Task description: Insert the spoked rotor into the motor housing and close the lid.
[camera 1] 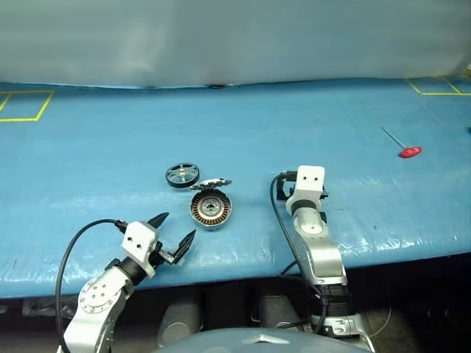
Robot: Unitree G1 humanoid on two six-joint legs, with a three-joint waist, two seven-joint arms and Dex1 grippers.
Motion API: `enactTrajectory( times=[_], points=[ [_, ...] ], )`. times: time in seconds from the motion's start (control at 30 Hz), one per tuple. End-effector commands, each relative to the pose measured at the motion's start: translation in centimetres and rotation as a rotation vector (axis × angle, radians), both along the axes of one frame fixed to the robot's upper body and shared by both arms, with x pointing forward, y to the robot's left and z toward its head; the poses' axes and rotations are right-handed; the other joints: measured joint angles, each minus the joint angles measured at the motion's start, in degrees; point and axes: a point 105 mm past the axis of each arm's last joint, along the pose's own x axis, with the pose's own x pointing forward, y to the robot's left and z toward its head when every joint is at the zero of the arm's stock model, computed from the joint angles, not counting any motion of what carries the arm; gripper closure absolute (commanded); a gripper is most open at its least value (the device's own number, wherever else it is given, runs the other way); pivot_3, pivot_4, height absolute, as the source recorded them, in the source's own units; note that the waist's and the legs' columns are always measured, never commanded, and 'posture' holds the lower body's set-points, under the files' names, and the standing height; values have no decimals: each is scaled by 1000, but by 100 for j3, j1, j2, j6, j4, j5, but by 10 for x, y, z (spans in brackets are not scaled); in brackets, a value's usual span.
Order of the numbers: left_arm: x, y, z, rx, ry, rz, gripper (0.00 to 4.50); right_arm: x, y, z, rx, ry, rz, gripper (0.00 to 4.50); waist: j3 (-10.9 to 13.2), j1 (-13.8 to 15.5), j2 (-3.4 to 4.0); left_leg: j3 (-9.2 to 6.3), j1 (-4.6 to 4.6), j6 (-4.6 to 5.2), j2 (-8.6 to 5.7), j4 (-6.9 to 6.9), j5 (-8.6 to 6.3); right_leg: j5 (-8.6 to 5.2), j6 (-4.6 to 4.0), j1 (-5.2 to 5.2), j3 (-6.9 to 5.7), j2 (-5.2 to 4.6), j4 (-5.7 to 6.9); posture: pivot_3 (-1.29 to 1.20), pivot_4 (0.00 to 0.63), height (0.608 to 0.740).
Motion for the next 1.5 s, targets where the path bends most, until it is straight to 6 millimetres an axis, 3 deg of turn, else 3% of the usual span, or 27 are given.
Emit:
enactTrajectory(
  times=[0.03,0.37,0.8,1.5],
  points=[
    [2,-9,13,-4,-61,-26,0,14,20,13,139,-53,-22,36,0,-32,1,0,2,0,2,0,0,0,0,1,1,3,1,0,150,740],
    [1,-16,13,-9,-52,-39,0,30,33,4,154,-8,-5,36,0,-31,3,3,4,3,-1,-4,-1,18,-20,3,5,4,1,0,150,740],
    [-1,-21,13,-23,-47,-44,0,27,19,-8,155,42,-105,36,0,-58,5,11,7,5,1,-4,-2,18,-16,2,10,2,2,0,150,740],
    [-3,-24,10,-32,-35,-49,0,34,14,-24,170,122,-160,36,-2,-109,5,14,14,5,2,-2,-2,20,-13,5,14,4,2,0,150,740]
  ],
)
